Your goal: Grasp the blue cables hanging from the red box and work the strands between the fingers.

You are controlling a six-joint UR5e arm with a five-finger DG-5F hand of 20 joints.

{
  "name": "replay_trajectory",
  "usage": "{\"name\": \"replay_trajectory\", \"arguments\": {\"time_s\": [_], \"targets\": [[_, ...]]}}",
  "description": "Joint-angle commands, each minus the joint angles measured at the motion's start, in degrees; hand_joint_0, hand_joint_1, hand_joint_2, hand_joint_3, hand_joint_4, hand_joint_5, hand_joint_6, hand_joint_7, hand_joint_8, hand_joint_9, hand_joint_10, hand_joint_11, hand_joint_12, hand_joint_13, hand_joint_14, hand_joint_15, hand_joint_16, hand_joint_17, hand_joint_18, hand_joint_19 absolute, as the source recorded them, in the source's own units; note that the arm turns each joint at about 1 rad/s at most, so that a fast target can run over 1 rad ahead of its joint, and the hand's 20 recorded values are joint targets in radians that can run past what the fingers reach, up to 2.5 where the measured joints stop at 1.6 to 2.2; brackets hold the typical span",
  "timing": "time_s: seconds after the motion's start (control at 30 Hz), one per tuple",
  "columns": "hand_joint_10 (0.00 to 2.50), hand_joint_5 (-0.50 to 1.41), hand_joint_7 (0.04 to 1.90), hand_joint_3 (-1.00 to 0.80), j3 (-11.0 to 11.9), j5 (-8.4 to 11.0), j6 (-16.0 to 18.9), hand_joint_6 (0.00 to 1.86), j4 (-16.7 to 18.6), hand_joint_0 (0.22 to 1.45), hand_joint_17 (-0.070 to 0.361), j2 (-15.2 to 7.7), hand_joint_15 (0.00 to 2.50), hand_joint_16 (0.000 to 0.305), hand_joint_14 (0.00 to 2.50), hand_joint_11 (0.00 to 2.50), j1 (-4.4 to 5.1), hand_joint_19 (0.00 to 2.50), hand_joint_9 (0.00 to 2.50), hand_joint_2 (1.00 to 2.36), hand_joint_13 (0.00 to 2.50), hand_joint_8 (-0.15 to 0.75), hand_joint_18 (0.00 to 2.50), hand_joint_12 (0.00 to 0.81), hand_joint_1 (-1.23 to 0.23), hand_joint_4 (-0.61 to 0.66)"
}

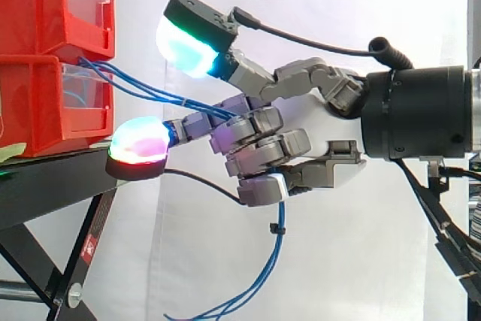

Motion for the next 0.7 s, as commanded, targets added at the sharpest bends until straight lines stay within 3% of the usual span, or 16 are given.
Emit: {"name": "replay_trajectory", "arguments": {"time_s": [0.0, 0.13, 0.67], "targets": [[2.5, 0.22, 1.22, -1.0, 1.3, 0.2, 0.4, 0.1, -2.9, 0.76, 0.135, 0.0, 1.36, 0.06, 2.5, 1.98, -0.11, 1.12, 0.92, 1.0, 1.23, 0.343, 1.44, 0.457, -0.66, 0.23], [2.5, 0.21, 1.19, -0.97, 1.3, 0.11, 1.3, 0.18, -5.0, 0.78, 0.132, 1.1, 1.34, 0.059, 2.5, 1.99, -0.2, 1.13, 0.91, 1.0, 1.22, 0.339, 1.43, 0.449, -0.66, 0.21], [2.5, 0.21, 1.15, -0.95, 1.3, 0.2, 0.5, 0.3, -5.1, 0.81, 0.127, 2.5, 1.34, 0.056, 2.5, 1.99, -0.02, 1.19, 0.91, 1.0, 1.22, 0.338, 1.44, 0.449, -0.66, 0.21]]}}
